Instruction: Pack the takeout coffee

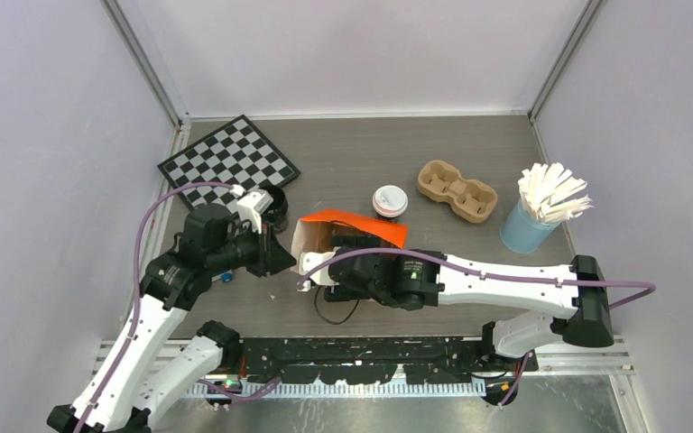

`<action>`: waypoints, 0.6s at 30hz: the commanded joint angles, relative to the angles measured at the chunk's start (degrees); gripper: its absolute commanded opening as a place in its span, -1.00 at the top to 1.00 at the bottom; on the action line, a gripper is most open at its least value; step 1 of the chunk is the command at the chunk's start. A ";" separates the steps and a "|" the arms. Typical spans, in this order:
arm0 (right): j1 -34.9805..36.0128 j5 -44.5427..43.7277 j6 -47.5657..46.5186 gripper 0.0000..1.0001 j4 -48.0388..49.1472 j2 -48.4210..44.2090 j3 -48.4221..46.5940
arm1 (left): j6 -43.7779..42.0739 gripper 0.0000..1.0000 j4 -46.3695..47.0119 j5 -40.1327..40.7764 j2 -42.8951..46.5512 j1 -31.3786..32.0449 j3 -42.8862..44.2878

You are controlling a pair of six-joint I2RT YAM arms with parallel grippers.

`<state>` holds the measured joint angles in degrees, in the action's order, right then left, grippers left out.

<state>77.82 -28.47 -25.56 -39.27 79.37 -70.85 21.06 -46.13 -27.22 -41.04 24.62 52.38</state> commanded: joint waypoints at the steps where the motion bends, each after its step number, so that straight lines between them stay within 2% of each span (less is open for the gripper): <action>1: -0.77 -1.13 -3.37 -0.43 5.45 -0.98 1.94 | -0.40 0.64 0.96 -1.40 0.97 -0.27 2.05; 4: -1.53 -1.75 -4.71 -0.43 5.86 -1.65 3.18 | 0.88 0.16 -1.54 3.86 0.87 -0.28 3.65; 6: -1.91 -1.00 -5.04 -0.43 5.87 -2.67 3.93 | 1.52 0.02 -1.56 6.80 1.07 -0.28 3.91; 10: -2.04 -0.17 -5.55 -0.42 5.82 -3.93 4.83 | 2.30 -0.05 1.25 6.94 0.08 -0.28 3.76; 18: -2.06 -0.44 -5.05 -0.42 6.28 -3.79 4.73 | 3.55 -0.05 6.70 -0.07 -2.08 -0.28 2.50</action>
<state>75.88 -28.45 -30.11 -35.42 77.47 -65.65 23.59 -45.06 -23.31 -42.87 24.62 54.13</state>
